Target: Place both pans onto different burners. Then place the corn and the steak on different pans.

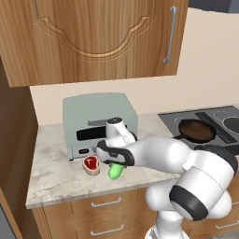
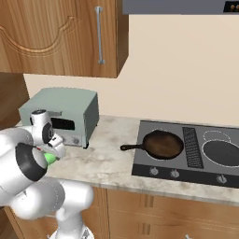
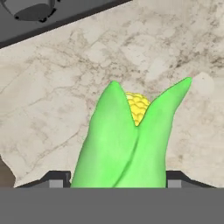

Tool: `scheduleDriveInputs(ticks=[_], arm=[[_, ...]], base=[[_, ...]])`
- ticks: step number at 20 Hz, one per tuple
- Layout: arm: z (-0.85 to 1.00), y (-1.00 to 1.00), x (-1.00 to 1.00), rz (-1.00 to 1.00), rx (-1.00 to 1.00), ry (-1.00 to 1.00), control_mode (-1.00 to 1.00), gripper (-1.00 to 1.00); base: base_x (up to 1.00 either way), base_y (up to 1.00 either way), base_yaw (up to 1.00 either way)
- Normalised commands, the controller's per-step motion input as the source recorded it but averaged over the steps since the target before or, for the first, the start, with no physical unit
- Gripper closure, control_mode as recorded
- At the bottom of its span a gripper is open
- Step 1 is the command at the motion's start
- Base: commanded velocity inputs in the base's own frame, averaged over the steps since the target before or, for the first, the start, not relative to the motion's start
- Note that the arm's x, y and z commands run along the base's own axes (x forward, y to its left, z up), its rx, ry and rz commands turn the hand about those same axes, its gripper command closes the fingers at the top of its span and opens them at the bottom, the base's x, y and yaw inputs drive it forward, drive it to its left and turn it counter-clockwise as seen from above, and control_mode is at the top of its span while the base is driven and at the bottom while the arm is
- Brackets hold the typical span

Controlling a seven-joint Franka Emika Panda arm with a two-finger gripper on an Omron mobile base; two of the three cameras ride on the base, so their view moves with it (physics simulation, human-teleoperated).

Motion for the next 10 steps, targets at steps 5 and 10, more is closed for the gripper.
scheduleDriveInputs(ticks=[5, 10], arm=[[0.56, -0.37, -0.28, 0.00, 0.00, -0.03, -1.00, 1.00], [0.39, -0.45, -0.18, -0.01, 0.00, 0.00, -1.00, 1.00]], base=[[0.00, 0.00, 0.00], [0.00, 0.00, 0.00]])
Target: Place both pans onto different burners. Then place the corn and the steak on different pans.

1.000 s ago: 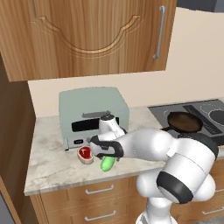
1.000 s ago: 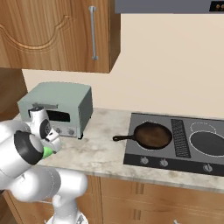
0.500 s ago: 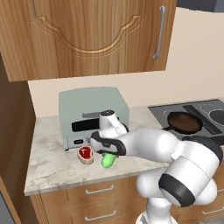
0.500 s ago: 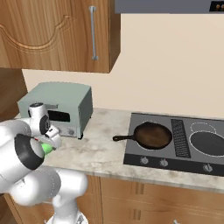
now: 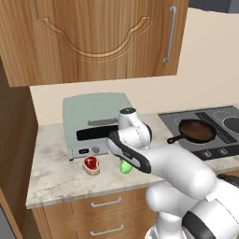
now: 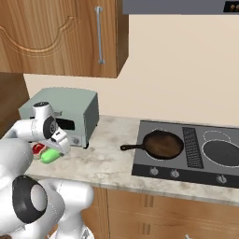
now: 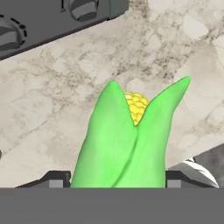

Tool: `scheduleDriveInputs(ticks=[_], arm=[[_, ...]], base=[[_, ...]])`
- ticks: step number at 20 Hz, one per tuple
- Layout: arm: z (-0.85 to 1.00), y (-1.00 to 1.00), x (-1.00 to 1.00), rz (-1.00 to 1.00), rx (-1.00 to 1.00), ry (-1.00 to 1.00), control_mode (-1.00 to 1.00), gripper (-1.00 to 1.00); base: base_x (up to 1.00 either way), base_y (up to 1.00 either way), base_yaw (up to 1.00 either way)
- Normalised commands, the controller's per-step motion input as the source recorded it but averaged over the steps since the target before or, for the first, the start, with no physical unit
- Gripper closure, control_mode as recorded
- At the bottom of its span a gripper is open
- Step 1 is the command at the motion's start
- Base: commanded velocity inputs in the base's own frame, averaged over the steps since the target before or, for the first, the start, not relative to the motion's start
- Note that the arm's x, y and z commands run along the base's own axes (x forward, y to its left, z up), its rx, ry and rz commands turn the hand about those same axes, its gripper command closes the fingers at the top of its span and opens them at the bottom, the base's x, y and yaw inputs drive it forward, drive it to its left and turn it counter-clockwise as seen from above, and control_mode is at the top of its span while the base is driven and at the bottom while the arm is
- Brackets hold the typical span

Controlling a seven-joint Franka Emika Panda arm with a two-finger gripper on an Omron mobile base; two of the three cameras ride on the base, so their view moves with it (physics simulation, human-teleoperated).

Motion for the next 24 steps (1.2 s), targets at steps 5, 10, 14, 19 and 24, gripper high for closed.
scheduleDriveInputs(ticks=[5, 10, 14, 19, 24], arm=[[0.29, -0.52, 0.00, -0.05, 0.00, 0.00, -1.00, 1.00], [0.16, -0.51, 0.00, -0.06, 0.00, 0.00, -1.00, 1.00], [0.18, -0.40, 0.10, -0.09, 0.00, 0.00, -1.00, 1.00], [0.17, -0.35, 0.22, -0.10, 0.00, 0.00, -1.00, 1.00], [0.15, -0.37, 0.15, -0.06, 0.00, 0.00, -1.00, 1.00]], base=[[0.00, 0.00, 0.00], [0.00, 0.00, 0.00], [0.00, 0.00, 0.00], [0.00, 0.00, 0.00], [0.00, 0.00, 0.00]])
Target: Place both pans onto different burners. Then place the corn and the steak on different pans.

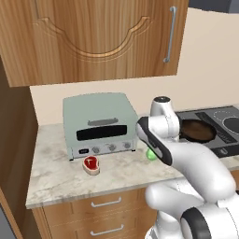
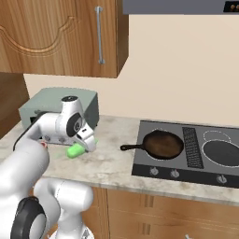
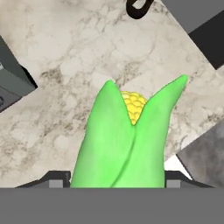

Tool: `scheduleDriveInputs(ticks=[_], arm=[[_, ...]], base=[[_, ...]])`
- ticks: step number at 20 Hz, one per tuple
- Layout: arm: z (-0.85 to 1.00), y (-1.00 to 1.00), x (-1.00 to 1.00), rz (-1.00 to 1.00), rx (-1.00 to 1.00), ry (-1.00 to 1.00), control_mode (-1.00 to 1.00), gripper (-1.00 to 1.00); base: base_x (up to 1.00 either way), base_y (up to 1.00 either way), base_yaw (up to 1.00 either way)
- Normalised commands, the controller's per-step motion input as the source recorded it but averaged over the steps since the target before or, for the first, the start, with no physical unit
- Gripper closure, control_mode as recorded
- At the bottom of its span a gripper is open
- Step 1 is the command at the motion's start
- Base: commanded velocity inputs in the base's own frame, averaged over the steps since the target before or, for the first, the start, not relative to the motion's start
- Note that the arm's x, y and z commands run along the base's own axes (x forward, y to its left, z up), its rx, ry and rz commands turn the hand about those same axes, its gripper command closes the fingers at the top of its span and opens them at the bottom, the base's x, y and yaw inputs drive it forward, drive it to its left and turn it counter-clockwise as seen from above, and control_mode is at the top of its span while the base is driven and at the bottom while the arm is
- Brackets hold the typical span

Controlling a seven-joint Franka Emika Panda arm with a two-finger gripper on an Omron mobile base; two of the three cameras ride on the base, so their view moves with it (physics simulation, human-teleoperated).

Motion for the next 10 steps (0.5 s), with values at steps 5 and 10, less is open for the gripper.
scheduleDriveInputs(ticks=[5, 10], arm=[[0.05, -0.36, 0.09, -0.04, -0.01, 0.00, -1.00, 1.00], [0.00, -0.34, 0.06, -0.03, -0.03, 0.00, -1.00, 1.00]], base=[[0.00, 0.00, 0.00], [0.00, 0.00, 0.00]])
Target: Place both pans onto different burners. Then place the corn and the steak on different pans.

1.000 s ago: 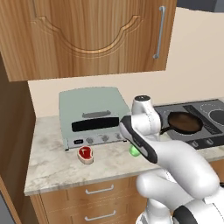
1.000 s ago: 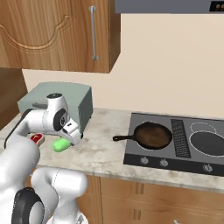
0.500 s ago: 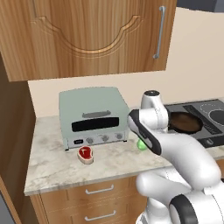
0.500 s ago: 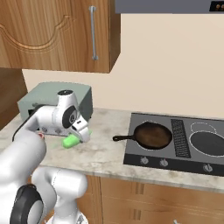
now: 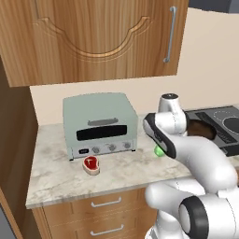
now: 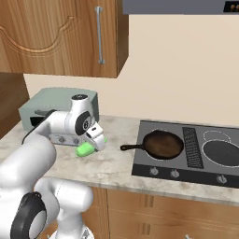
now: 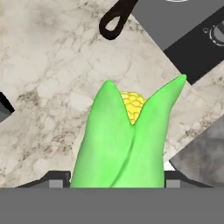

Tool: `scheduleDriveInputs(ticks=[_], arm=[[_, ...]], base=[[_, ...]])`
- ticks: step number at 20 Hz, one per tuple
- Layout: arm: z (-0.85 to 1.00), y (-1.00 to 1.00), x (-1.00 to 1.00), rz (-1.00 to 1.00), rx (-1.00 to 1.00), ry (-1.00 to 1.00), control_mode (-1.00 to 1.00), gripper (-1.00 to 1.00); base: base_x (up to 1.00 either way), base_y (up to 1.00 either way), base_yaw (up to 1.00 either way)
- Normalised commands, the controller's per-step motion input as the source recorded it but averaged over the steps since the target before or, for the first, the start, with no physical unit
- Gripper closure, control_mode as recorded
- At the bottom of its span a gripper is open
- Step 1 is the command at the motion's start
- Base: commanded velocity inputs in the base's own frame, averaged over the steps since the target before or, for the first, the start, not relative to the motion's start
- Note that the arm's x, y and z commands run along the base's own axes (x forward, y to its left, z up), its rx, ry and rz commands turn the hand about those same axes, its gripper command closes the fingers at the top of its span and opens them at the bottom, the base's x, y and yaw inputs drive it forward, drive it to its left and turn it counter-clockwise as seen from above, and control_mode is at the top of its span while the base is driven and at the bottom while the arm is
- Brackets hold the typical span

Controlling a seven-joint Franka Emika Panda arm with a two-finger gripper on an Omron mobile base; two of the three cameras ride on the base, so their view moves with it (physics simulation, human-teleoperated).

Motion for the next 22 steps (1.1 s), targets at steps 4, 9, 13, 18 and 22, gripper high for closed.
scheduleDriveInputs(ticks=[4, 9, 13, 18, 22], arm=[[0.00, -0.37, 0.03, -0.02, -0.03, 0.00, -1.00, 1.00], [0.00, -0.31, 0.02, -0.02, -0.05, 0.00, -1.00, 1.00], [0.00, -0.26, 0.08, -0.03, -0.06, 0.00, -1.00, 1.00], [0.00, -0.26, 0.08, -0.03, -0.04, 0.00, -1.00, 1.00], [0.00, -0.31, 0.11, -0.03, -0.04, 0.00, -1.00, 1.00]], base=[[0.00, 0.00, 0.00], [0.00, 0.00, 0.00], [0.00, 0.00, 0.00], [0.00, 0.00, 0.00], [0.00, 0.00, 0.00]])
